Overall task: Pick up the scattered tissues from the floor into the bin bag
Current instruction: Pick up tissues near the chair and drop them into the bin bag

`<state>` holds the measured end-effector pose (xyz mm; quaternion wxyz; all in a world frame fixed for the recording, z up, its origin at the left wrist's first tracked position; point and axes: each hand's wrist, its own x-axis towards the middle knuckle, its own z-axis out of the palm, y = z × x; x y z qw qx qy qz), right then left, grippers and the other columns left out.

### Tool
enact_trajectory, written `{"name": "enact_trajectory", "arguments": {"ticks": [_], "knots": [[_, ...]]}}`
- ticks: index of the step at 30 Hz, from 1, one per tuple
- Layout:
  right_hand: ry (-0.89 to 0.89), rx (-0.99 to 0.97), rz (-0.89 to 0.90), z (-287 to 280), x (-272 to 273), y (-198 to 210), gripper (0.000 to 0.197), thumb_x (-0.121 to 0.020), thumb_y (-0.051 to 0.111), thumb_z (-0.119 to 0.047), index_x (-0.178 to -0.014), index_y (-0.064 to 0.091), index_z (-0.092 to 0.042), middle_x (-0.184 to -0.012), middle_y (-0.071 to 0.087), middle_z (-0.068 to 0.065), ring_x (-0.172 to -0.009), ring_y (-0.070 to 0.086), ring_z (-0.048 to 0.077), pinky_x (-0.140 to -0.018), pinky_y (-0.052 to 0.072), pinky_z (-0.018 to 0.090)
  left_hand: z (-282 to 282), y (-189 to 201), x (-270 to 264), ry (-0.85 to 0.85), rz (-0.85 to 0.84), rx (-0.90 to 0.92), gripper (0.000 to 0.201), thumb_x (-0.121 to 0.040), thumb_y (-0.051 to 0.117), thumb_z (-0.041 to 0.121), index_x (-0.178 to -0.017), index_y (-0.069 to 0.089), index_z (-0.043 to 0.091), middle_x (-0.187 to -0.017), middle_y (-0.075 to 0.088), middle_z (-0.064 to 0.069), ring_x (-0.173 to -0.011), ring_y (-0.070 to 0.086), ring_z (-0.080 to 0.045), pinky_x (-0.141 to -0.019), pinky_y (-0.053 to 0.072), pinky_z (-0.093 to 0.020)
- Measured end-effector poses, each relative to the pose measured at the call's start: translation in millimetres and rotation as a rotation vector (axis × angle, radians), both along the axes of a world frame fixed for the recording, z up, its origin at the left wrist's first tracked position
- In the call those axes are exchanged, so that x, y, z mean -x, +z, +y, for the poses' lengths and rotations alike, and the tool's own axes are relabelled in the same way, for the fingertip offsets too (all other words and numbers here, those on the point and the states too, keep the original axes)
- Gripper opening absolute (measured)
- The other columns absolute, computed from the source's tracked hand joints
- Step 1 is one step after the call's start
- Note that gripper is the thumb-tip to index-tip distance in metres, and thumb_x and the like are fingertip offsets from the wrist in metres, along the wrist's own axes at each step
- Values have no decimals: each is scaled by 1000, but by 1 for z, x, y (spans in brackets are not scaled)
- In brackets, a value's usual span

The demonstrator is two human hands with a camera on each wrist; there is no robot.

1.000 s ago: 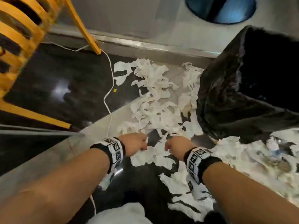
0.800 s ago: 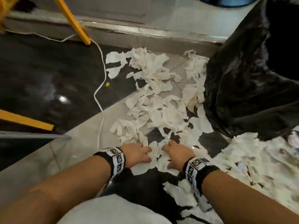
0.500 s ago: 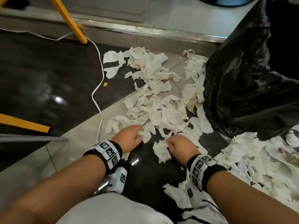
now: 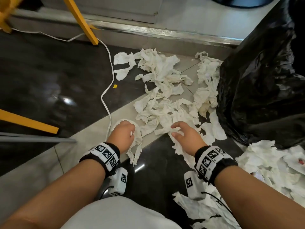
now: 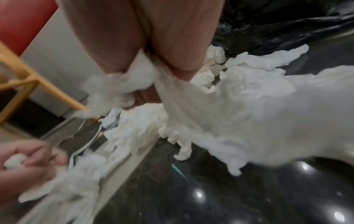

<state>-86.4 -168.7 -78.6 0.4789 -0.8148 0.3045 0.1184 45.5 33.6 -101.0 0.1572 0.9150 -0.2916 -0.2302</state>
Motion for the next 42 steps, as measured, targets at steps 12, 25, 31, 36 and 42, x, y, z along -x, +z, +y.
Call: {"name": "enact_trajectory", "arguments": {"ticks": [12,25,31,36,42], "knots": [[414,212,188,37,13,-10,31,-84,60,-45,-65,44,-26,-78,59,-4,-77,57,15,-68,45,28,9,-19,2,-275,66,-416,48,-83,58,14,-128,44,23,-123,49,-9,-115,45,-29,-94,39,-34],[991,310,159,84,6,-26,60,-93,51,-24,-142,23,-47,-158,2,3,-124,41,28,-97,44,43,16,10,0,223,113,13,27,-85,55,6,-111,59,8,-107,63,-12,-104,58,-32,-84,42,-29],[869,437,217,96,5,-45,28,-94,47,-17,-121,49,-14,-128,39,12,-112,49,35,-85,48,46,15,14,0,223,171,64,33,-77,70,41,-91,47,21,-81,59,0,-75,56,-20,-66,42,-30],[602,286,288,64,16,-39,17,-90,41,-12,-106,47,-11,-100,57,13,-99,58,33,-79,43,36,-3,7,1,49,144,-13,36,-82,66,30,-115,53,21,-109,59,-5,-99,58,-23,-80,43,-27],[323,211,229,29,38,-23,36,-93,38,-14,-126,50,-19,-103,64,9,-93,60,24,-80,44,30,-37,-13,11,-323,144,-123,71,-85,55,8,-145,25,30,-156,18,-6,-128,45,-28,-104,39,-34]]}}
